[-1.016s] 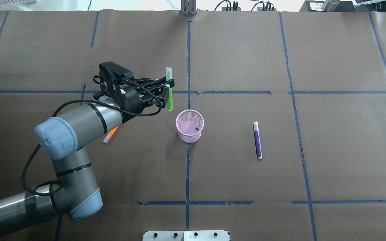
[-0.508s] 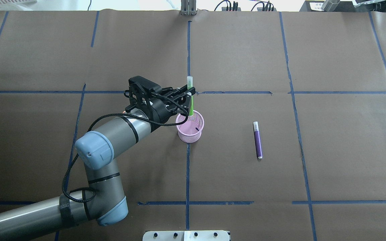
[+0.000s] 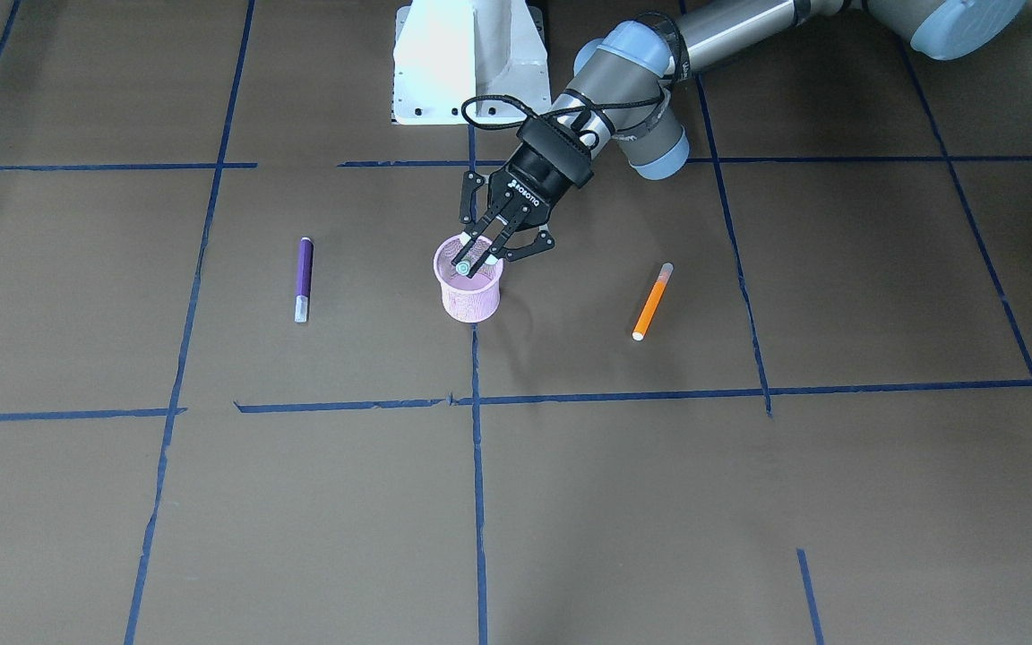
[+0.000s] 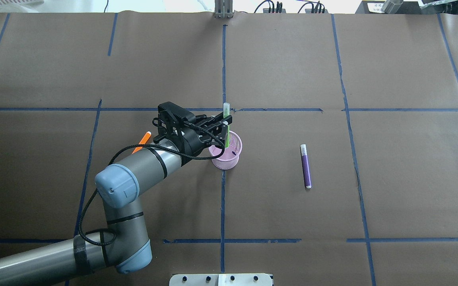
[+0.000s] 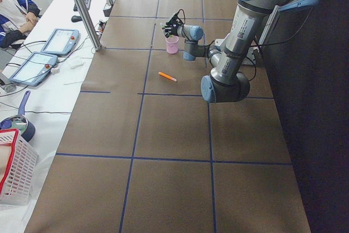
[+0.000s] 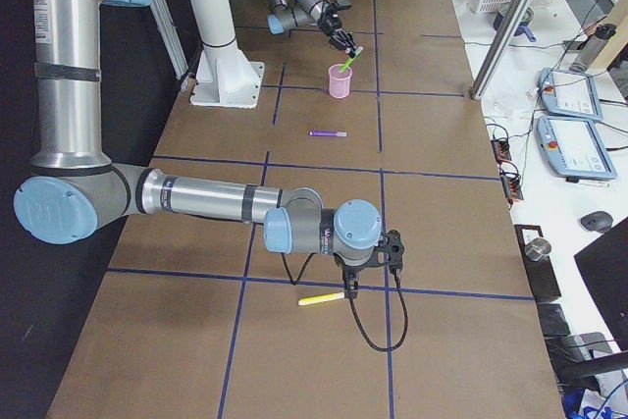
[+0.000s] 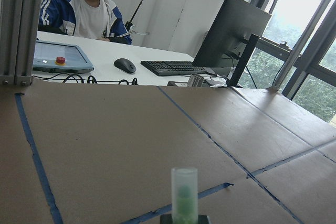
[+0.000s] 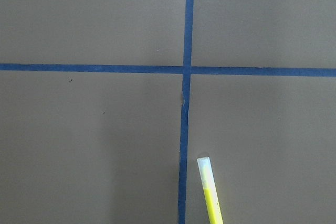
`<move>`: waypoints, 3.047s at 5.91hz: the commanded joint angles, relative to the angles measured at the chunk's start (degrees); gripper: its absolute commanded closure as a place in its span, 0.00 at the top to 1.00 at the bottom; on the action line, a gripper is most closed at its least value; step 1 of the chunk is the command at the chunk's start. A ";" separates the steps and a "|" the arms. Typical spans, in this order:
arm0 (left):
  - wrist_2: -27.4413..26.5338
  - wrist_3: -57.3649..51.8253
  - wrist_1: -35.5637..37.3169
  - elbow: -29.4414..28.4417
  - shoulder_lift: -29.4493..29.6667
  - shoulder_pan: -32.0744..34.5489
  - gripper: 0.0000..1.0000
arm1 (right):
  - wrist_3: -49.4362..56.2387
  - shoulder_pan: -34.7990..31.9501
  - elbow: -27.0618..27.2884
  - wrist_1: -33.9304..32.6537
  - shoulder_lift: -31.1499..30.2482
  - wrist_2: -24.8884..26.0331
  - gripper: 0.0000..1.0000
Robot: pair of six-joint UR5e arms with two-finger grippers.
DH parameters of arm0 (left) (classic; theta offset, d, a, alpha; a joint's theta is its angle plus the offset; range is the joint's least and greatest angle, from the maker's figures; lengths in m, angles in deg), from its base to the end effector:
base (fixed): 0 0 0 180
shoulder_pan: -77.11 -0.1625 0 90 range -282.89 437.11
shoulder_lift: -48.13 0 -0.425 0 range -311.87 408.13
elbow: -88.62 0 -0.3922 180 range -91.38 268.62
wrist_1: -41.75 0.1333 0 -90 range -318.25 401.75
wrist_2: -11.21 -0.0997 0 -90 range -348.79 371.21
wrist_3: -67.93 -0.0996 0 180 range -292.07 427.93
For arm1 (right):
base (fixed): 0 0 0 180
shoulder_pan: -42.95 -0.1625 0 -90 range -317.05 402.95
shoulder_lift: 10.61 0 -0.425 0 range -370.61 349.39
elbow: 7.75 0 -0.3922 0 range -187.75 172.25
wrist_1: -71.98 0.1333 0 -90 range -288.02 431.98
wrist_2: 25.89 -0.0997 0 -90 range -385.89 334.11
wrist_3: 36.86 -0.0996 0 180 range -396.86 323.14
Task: Collect pens into pen holder
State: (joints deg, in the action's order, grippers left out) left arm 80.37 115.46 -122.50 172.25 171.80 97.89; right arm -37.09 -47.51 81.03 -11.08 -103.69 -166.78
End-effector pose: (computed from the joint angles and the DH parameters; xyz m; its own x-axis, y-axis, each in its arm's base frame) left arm 0.5529 -0.3903 0.2200 0.3058 0.5589 -0.7708 0.6114 0.5054 0.6090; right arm 0.0598 -0.4703 0.6745 0.6310 -0.0267 0.7753 -0.0106 0.9990 0.0429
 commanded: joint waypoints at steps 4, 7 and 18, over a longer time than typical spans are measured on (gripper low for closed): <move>0.88 -0.33 0.77 2.03 0.17 0.57 1.00 | 0.74 0.02 -0.79 0.09 -0.08 -0.26 1.00; 14.04 -0.24 24.25 18.16 -3.85 8.91 1.00 | 7.08 1.15 -9.89 13.00 -0.60 0.09 1.00; 18.38 -0.33 29.44 22.44 -8.70 11.04 1.00 | -3.46 14.43 -19.34 27.86 0.97 7.38 0.77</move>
State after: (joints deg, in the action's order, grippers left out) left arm 98.75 115.13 -93.01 194.71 163.68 108.93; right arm -40.29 -33.13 61.74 16.91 -103.21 -159.40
